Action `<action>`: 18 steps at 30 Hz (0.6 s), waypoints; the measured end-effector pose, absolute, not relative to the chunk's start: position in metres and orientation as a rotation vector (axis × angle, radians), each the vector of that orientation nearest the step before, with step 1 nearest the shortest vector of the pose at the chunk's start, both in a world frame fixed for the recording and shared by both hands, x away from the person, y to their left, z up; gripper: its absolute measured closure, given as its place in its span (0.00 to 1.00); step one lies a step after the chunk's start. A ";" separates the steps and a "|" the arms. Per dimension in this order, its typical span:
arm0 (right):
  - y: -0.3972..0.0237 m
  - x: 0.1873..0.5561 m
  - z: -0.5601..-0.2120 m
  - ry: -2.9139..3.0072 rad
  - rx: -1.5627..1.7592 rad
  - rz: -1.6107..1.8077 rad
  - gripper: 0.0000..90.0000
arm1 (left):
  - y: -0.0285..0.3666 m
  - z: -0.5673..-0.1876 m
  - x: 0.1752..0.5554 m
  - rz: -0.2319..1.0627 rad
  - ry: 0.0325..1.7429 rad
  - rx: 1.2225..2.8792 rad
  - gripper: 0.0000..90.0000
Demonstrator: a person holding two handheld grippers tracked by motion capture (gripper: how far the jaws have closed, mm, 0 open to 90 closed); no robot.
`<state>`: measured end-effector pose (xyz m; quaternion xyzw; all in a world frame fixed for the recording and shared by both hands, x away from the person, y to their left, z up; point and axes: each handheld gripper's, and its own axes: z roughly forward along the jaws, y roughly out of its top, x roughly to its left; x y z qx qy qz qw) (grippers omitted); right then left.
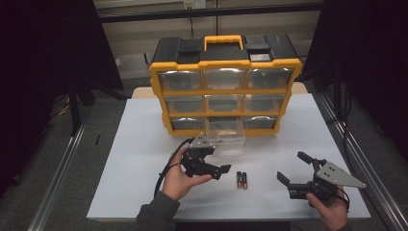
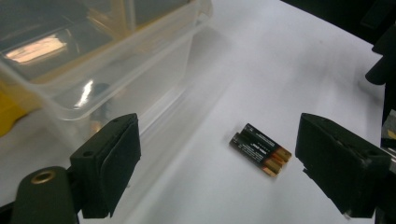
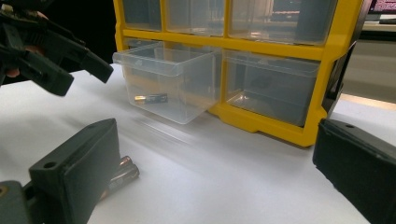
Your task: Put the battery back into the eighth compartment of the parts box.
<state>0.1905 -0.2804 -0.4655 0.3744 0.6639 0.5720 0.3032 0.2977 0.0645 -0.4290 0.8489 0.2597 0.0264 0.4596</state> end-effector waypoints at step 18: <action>-0.279 0.190 -0.465 1.760 0.984 1.515 0.01 | 0.039 -0.451 0.288 0.079 0.641 2.154 0.31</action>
